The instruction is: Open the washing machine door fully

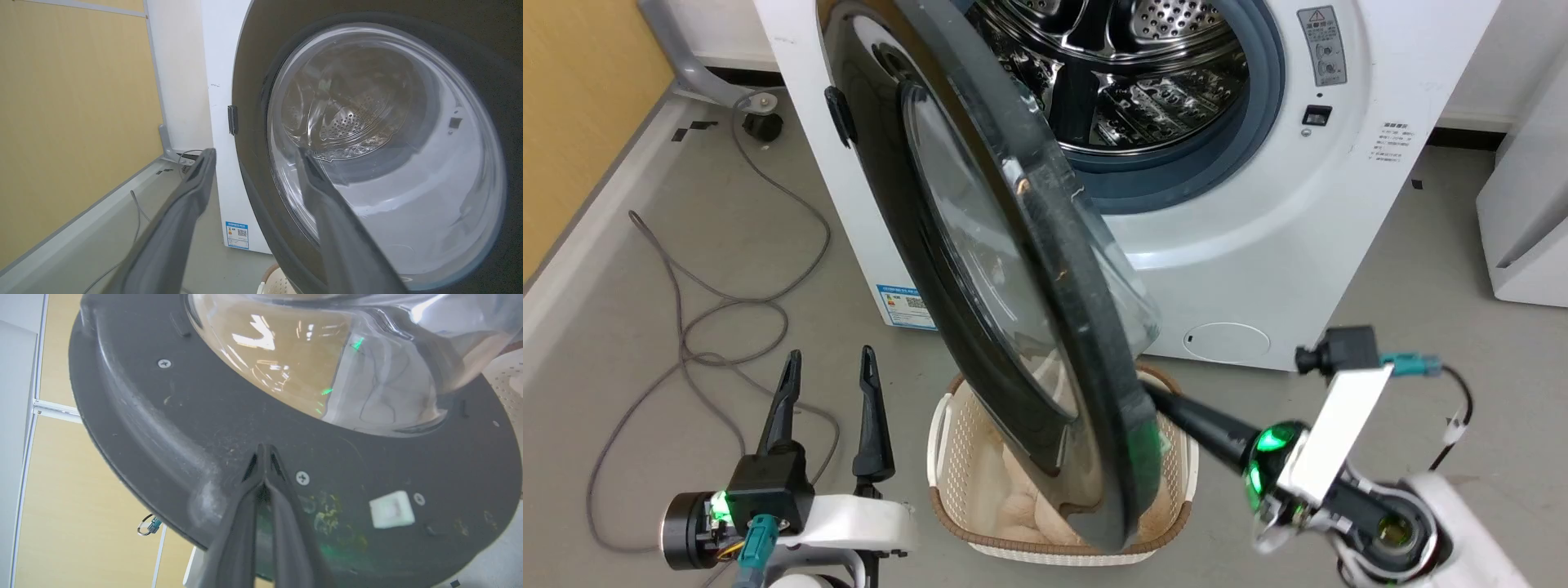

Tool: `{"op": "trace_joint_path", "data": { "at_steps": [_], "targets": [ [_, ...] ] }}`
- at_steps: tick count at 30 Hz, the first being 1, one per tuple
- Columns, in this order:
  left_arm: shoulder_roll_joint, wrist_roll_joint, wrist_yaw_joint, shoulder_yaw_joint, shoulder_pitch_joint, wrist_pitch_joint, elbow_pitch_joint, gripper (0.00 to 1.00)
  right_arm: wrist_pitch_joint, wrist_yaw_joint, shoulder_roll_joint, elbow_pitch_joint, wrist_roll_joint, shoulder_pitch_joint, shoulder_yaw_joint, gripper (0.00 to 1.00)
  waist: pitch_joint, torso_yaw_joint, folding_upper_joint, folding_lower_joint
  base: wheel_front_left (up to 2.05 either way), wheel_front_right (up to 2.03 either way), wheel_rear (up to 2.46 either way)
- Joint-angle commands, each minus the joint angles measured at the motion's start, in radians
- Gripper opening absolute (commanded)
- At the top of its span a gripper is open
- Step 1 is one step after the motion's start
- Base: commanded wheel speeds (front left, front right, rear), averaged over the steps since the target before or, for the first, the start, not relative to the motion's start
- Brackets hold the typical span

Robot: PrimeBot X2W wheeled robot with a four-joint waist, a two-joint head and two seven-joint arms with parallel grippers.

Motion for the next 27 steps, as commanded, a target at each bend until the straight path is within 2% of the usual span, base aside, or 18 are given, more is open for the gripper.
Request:
{"op": "trace_joint_path", "data": {
  "at_steps": [1,18,23,27],
  "targets": [
    [0.001,0.005,-0.003,0.002,0.007,-0.005,0.002,1.0,-0.001,0.001,0.013,-0.011,0.004,0.025,0.009,0.0,0.001,0.001,0.0,0.0001,0.0,0.0,0.0],
    [0.001,-0.002,-0.007,0.002,0.013,-0.005,0.021,1.0,-0.004,0.001,0.074,-0.093,-0.026,0.14,0.051,0.0,-0.008,0.0,0.0,0.0001,0.0,0.0,0.0],
    [0.001,-0.006,-0.005,0.003,0.016,-0.005,0.024,1.0,-0.101,0.001,0.065,-0.137,-0.052,0.155,-0.03,0.0,-0.014,-0.008,0.0,0.0001,0.0,0.0,0.0],
    [0.001,-0.007,-0.003,0.001,0.022,-0.005,0.027,1.0,-0.255,0.001,0.035,-0.163,-0.15,0.152,-0.11,0.0,-0.023,-0.021,0.0,0.0001,0.0,0.0,0.0]
  ]
}}
